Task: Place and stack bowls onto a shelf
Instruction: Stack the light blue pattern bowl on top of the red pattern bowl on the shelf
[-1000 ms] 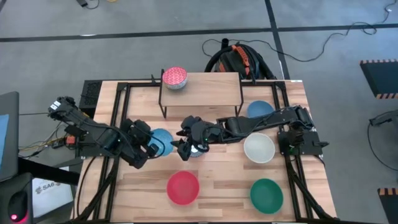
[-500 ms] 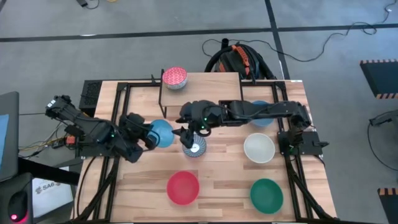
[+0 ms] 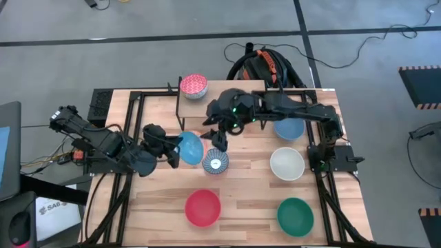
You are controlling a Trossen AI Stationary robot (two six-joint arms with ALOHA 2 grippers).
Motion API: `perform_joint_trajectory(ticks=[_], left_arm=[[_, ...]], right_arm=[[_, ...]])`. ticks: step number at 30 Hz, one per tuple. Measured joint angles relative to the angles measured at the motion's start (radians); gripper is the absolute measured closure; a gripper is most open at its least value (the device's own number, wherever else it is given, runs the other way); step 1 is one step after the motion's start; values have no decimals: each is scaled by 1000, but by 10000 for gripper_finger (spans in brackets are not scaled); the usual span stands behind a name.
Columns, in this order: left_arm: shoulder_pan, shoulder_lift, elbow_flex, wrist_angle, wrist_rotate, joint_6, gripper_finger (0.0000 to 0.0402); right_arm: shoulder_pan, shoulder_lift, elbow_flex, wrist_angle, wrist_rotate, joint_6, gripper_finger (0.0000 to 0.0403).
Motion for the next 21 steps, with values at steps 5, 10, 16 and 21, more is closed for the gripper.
perform_joint_trajectory(ticks=[5,10,16,21], left_arm=[[117,-16,42,-7,-12,-40,401],[314,-13,107,-36,102,2,401],[626,-13,198,-142,299,105,401],[924,-7,202,-138,526,257,401]], right_arm=[[-29,-3,67,-176,0,-29,138],[-27,-4,32,-328,7,-80,138],[-10,-43,-163,-220,6,-48,138],[-5,-118,-394,5,-8,65,138]])
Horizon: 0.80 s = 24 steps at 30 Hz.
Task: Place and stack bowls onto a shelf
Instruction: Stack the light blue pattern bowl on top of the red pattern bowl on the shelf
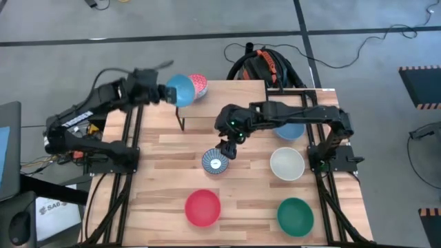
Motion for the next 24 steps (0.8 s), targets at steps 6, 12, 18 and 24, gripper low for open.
perform_joint_trajectory(ticks=[6,12,18,24], left_arm=[[272,71,3,105,275,153,401],[395,250,101,72,442,263,401],[439,431,291,-74,495,380,401],[451,551,427,-195,566,451,397]], right_arm=[[-5,-74,-163,151,-13,146,138],[-32,-78,-182,153,9,215,138],[-41,-79,-182,180,14,282,138],[-40,-81,-182,160,13,314,138]])
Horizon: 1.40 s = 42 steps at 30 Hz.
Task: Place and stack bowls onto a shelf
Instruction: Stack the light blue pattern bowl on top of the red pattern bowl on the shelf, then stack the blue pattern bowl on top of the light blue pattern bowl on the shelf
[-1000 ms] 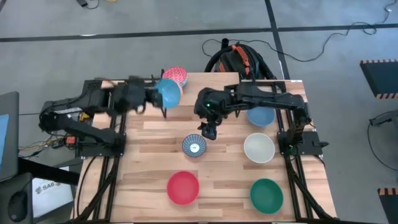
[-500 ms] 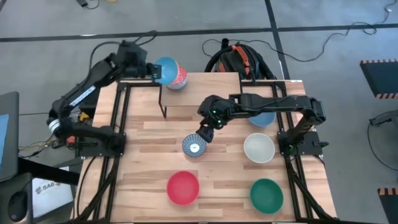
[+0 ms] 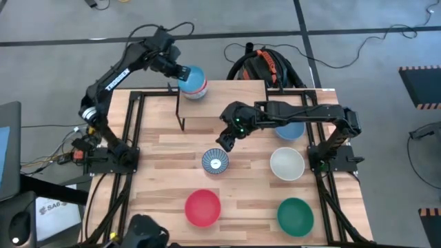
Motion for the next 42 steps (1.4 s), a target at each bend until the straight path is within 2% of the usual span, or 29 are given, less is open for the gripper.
perform_joint_trajectory(ticks=[7,10,18,26,28,31,36,39,42], left_arm=[[0,63,18,-50,89,30,370],[-1,57,18,-33,90,33,355],[-6,-38,19,-17,61,9,308],[-92,-204,-6,-23,-72,-29,281],[-152,-268,-51,-9,-115,-48,280],[-281,-401,-196,99,-189,-114,280],[-582,-635,-539,480,-342,-296,280],[-776,-701,-692,696,-482,-335,280],[-927,-707,-780,808,-624,-338,280]], right_arm=[[15,-1,0,-84,3,20,138],[29,-16,0,-148,52,19,138],[27,-56,1,-240,147,-22,138],[-11,-71,0,-315,147,-60,138],[1,-81,-15,-311,148,-64,138],[23,-138,-118,-285,148,-51,138],[54,-304,-393,-109,114,46,138],[60,-403,-506,-82,109,95,138],[37,-489,-582,-135,159,129,138]])
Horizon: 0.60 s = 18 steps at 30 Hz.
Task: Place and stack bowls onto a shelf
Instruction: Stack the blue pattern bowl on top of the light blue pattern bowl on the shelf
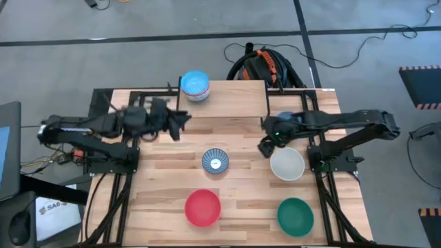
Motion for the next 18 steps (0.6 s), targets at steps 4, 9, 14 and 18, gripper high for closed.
perform_joint_trajectory(ticks=[4,9,14,18], left_arm=[[-131,60,-47,82,-115,-24,280],[-200,175,-47,161,-148,-40,280],[-239,289,-47,210,-132,-117,280],[-265,348,-47,209,-122,-199,280]], right_arm=[[-91,-85,-63,-91,61,25,138],[-212,-101,-120,-128,-15,-58,138],[-155,-67,-158,60,-121,-97,138],[-81,1,-164,198,-123,-36,138]])
